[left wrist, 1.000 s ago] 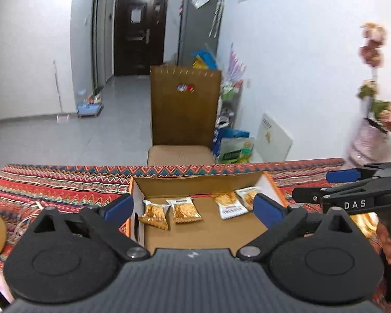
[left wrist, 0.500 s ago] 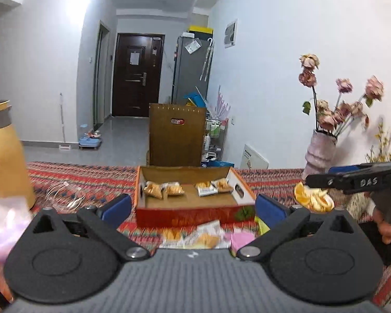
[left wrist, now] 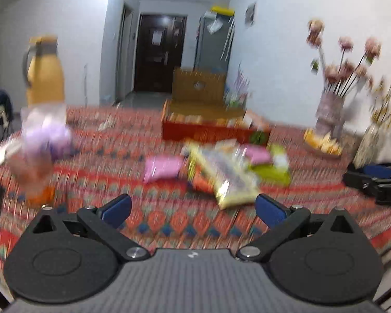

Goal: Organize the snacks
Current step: 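Withdraw the right tool from the box back to the snack pile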

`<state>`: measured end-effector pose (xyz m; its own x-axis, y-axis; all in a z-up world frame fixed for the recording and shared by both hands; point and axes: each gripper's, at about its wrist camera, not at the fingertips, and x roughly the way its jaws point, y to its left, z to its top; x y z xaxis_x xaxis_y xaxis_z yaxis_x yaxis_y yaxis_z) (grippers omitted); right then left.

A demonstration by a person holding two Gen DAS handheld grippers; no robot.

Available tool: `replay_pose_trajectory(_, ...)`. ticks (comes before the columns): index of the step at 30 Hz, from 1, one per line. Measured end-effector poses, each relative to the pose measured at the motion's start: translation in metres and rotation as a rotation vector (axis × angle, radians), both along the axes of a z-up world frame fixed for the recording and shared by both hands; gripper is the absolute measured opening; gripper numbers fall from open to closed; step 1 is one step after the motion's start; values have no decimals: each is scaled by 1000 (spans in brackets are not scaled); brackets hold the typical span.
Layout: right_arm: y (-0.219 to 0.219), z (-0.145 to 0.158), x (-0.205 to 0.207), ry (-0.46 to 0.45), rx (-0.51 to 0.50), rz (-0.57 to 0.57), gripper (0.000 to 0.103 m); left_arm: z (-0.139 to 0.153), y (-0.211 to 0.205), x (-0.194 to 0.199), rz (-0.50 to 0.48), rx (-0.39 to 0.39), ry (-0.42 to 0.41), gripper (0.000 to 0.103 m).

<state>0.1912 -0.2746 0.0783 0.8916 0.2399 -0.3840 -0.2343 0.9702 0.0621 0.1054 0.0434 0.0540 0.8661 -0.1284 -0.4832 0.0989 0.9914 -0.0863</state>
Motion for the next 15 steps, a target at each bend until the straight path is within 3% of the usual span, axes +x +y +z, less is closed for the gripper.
replay_pose_trajectory(2, 1, -22, -9, 15, -2, -33, 103, -19, 0, -3, 27, 27, 37, 103)
replay_pose_trajectory(7, 2, -61, -16, 102, -37, -79, 103, -37, 10, -2, 27, 8, 84, 103)
replay_pose_trajectory(15, -5, -70, -11, 92, 7, -103, 103, -41, 15, 17, 44, 7, 106, 103)
